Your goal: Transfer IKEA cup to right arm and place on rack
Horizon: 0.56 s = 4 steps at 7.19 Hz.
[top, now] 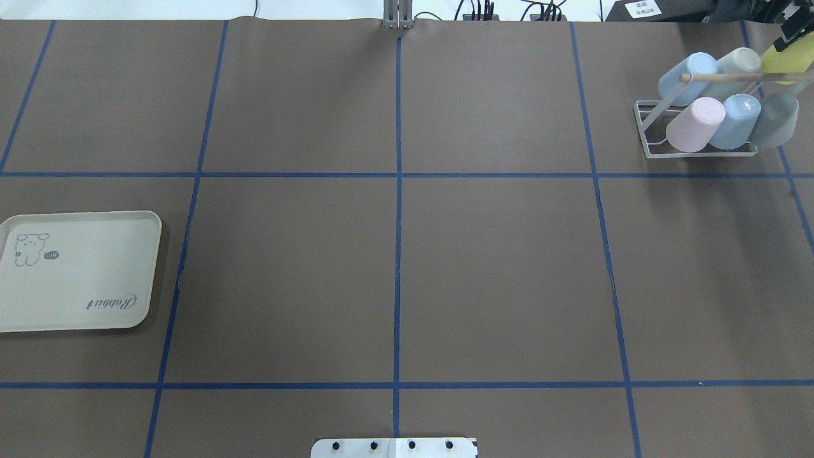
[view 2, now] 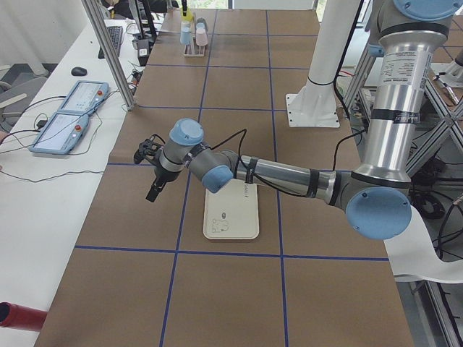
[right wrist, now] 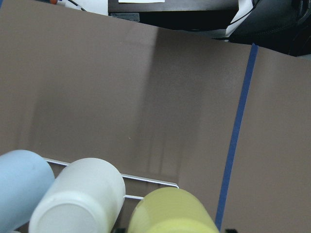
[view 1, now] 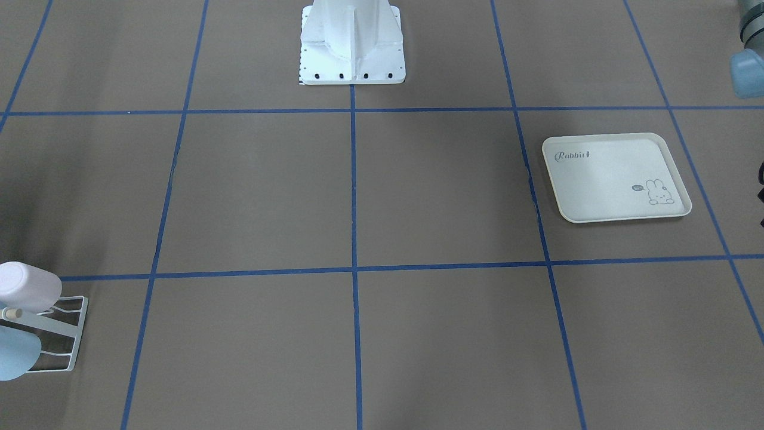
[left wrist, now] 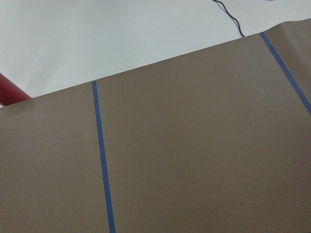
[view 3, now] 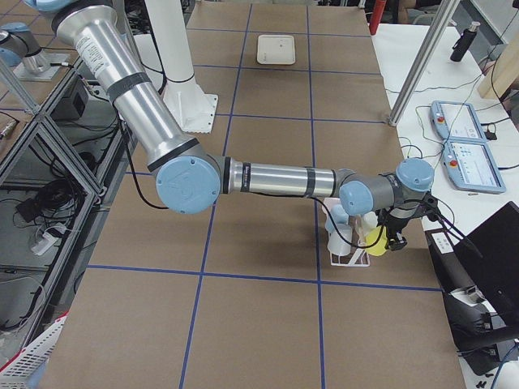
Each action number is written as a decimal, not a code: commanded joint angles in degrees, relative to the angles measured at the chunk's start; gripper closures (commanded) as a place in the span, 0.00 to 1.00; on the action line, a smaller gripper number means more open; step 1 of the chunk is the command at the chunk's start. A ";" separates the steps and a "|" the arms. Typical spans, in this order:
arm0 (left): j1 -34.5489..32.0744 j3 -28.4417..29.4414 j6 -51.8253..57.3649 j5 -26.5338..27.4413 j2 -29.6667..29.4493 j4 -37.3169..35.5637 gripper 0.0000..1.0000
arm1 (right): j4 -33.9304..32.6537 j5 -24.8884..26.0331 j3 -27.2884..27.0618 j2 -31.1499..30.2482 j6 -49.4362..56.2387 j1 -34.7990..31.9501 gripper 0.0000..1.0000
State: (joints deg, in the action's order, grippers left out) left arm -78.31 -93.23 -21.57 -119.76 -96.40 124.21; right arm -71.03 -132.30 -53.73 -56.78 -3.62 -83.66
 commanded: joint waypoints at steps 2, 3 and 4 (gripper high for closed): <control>0.00 -0.38 -0.41 -0.03 0.07 -0.02 0.00 | 0.28 -0.07 0.20 -0.08 -0.16 0.25 0.02; 0.00 -0.37 -0.32 -0.03 0.07 -0.11 0.00 | 0.28 -0.15 0.12 -0.08 -0.16 0.25 0.01; 0.00 -0.11 0.03 -0.29 0.16 -0.11 0.00 | 0.28 -0.33 -0.49 -0.08 -0.25 0.34 0.01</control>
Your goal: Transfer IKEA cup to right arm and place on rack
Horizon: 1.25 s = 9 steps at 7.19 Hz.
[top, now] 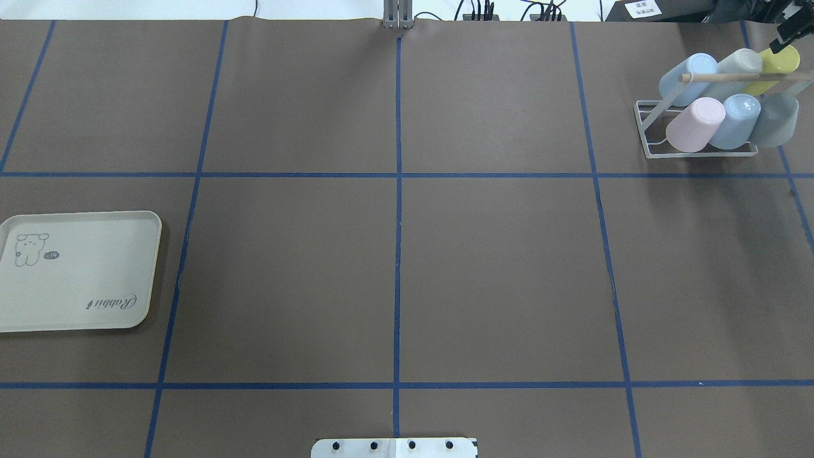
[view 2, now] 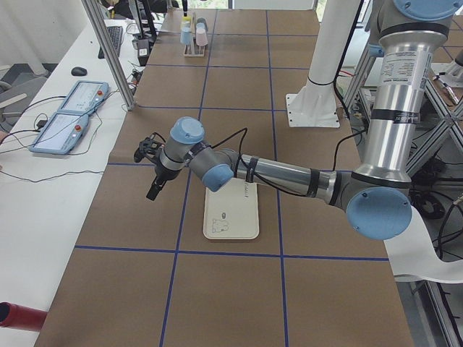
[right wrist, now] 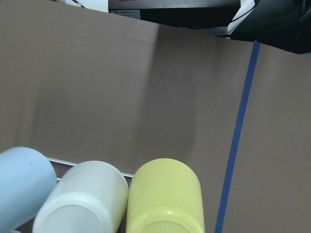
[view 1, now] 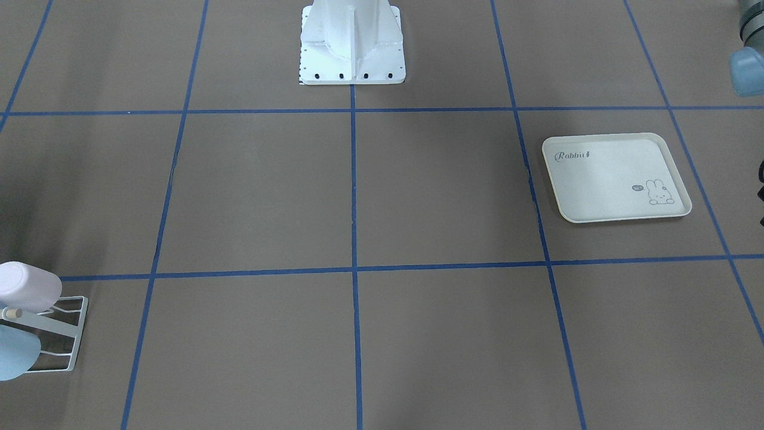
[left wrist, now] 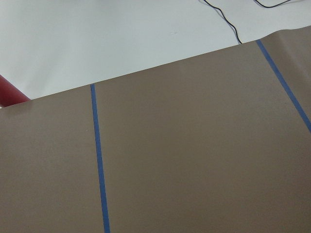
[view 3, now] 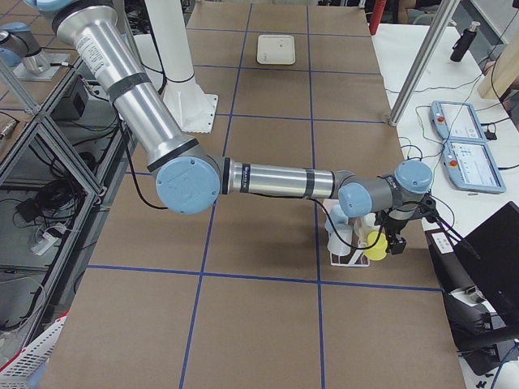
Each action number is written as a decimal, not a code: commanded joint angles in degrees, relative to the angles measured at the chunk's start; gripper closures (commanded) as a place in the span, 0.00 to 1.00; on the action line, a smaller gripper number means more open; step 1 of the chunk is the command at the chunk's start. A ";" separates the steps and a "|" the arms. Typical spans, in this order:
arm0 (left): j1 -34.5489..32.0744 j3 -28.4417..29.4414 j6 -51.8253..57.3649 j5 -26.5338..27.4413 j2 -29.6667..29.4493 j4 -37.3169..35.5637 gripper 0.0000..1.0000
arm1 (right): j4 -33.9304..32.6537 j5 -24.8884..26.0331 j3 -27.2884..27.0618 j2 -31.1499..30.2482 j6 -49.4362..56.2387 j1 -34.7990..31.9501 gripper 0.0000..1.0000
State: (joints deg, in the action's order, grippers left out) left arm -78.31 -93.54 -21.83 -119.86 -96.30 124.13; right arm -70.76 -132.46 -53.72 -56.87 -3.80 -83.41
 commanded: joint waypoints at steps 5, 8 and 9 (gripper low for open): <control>-5.26 1.08 17.05 -6.17 -1.59 -18.59 0.00 | -13.78 -1.04 -19.00 -7.11 1.76 -4.56 0.01; -12.01 2.04 32.03 -9.69 -4.95 -38.92 0.00 | -30.82 1.14 -36.65 -17.08 11.09 -7.56 0.01; -13.08 2.57 34.55 -14.04 -4.16 -40.97 0.00 | -30.93 4.55 -42.90 -21.57 10.83 -7.38 0.01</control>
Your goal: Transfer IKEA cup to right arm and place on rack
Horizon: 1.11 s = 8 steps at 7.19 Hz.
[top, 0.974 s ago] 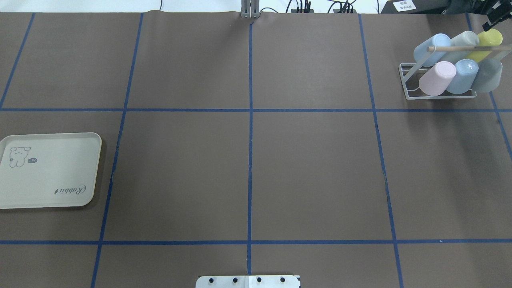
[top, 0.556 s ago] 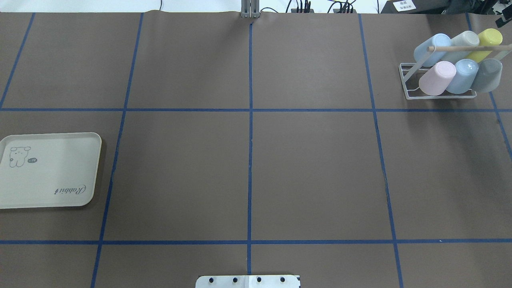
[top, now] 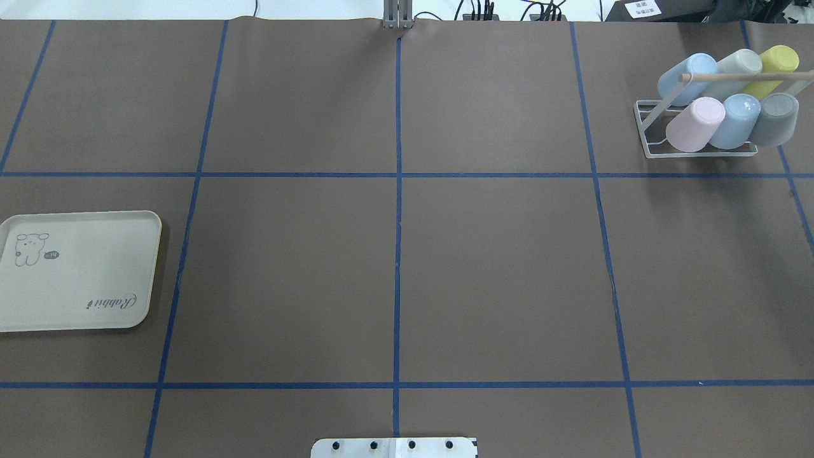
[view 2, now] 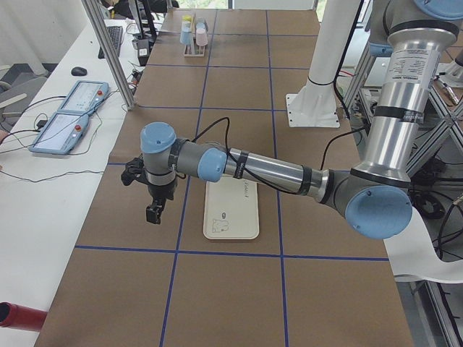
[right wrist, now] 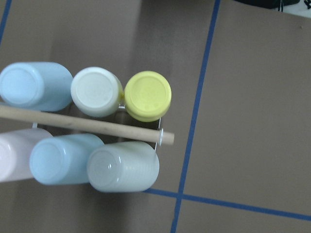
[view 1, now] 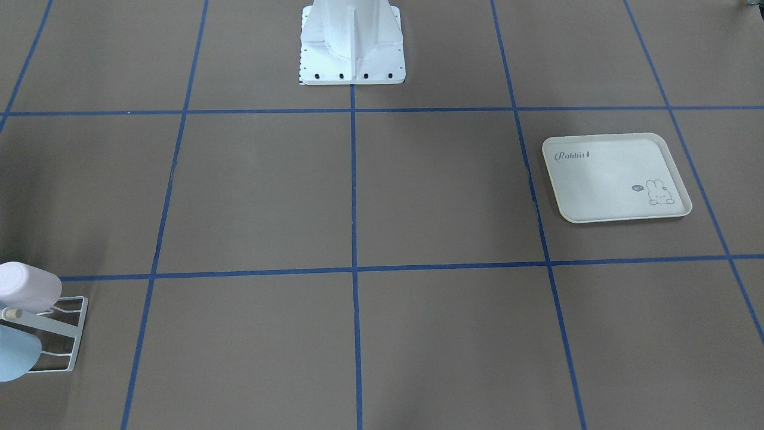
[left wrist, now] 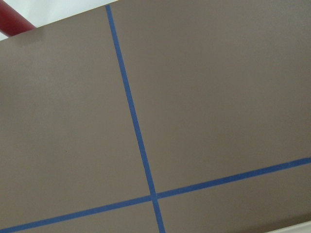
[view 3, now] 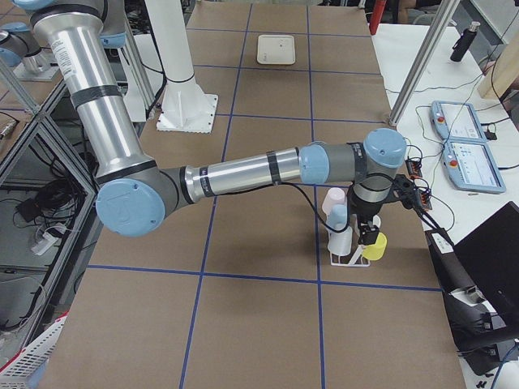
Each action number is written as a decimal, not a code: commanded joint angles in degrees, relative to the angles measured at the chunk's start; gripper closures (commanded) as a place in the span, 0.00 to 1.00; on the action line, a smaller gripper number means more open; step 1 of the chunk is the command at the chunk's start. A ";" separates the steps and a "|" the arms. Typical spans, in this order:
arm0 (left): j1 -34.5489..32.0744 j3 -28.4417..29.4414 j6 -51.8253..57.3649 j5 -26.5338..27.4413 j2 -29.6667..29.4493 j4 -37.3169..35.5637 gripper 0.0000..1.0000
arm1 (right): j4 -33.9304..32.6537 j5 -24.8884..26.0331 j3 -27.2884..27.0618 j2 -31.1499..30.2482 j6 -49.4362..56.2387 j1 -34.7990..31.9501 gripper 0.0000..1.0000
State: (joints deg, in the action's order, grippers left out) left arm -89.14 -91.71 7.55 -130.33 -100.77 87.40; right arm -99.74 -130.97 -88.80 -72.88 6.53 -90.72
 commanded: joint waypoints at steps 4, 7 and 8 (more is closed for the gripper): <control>-2.71 0.48 5.54 -7.30 6.54 -3.29 0.00 | -1.77 -0.06 -7.63 -8.59 -0.28 0.81 0.01; -2.71 0.92 4.84 -7.13 6.73 1.02 0.00 | -1.60 -3.50 -6.74 -8.77 -0.46 0.81 0.01; -2.62 0.66 4.84 -7.13 6.55 1.11 0.00 | -1.42 -3.33 -7.18 -8.42 -0.55 0.90 0.01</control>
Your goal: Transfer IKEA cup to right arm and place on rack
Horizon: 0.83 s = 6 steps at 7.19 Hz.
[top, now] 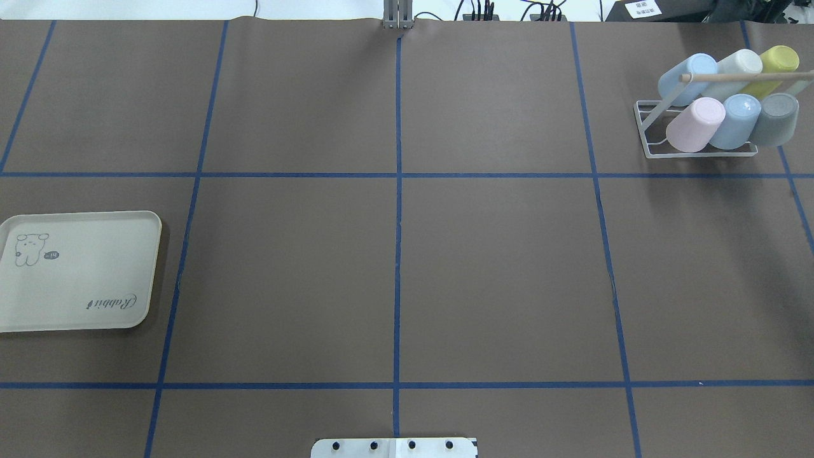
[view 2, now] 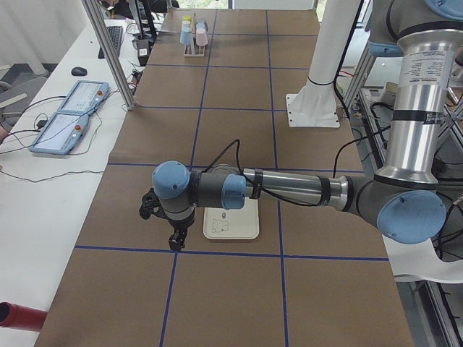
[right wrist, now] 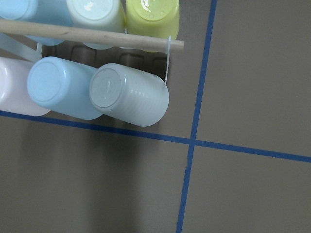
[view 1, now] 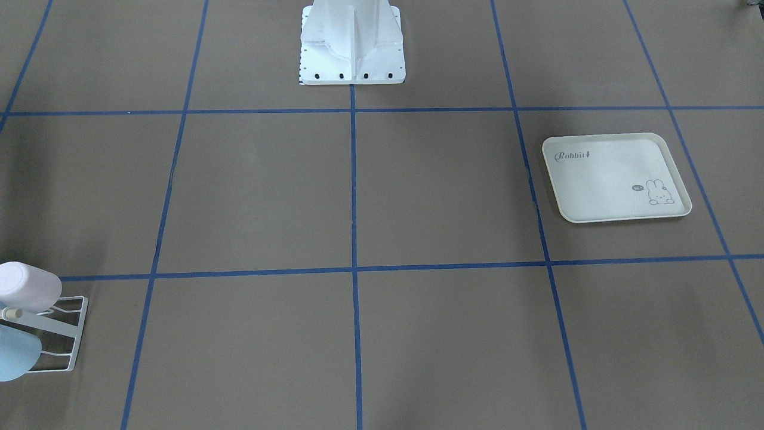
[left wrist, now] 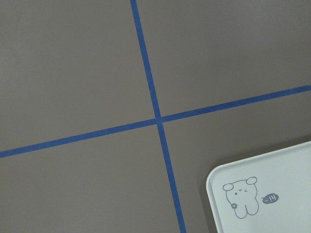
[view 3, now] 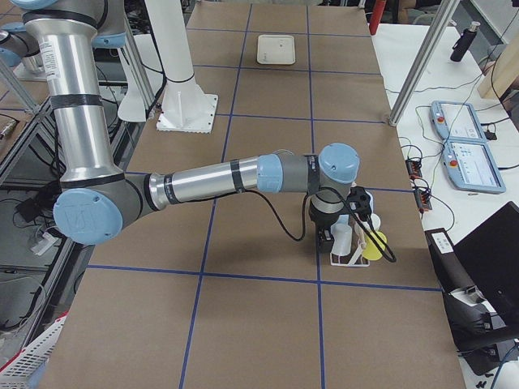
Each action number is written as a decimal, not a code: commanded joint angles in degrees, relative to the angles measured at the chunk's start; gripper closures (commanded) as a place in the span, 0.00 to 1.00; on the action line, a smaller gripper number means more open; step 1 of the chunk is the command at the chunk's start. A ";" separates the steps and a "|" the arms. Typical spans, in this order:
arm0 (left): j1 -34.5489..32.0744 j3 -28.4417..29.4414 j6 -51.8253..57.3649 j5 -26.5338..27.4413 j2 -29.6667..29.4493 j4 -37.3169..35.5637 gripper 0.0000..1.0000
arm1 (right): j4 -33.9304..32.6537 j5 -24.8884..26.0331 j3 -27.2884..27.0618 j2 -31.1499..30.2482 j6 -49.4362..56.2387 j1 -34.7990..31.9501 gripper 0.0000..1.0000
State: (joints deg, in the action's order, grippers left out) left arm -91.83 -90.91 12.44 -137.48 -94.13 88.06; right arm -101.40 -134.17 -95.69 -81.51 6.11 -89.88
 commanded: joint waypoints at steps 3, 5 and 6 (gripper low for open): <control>0.08 -0.41 0.04 0.10 -0.09 0.45 0.00 | 0.24 0.67 -0.20 0.56 -0.04 2.08 0.01; 0.16 0.03 0.04 0.01 -0.18 0.54 0.00 | 0.24 0.67 -0.02 0.74 -0.13 2.08 0.01; 0.34 -0.06 0.04 0.01 -0.27 0.62 0.00 | 0.24 0.67 -0.02 0.74 -0.04 2.08 0.01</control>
State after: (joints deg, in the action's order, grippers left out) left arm -91.65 -91.05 12.48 -137.47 -94.31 88.60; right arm -101.16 -133.51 -95.78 -80.81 6.01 -87.84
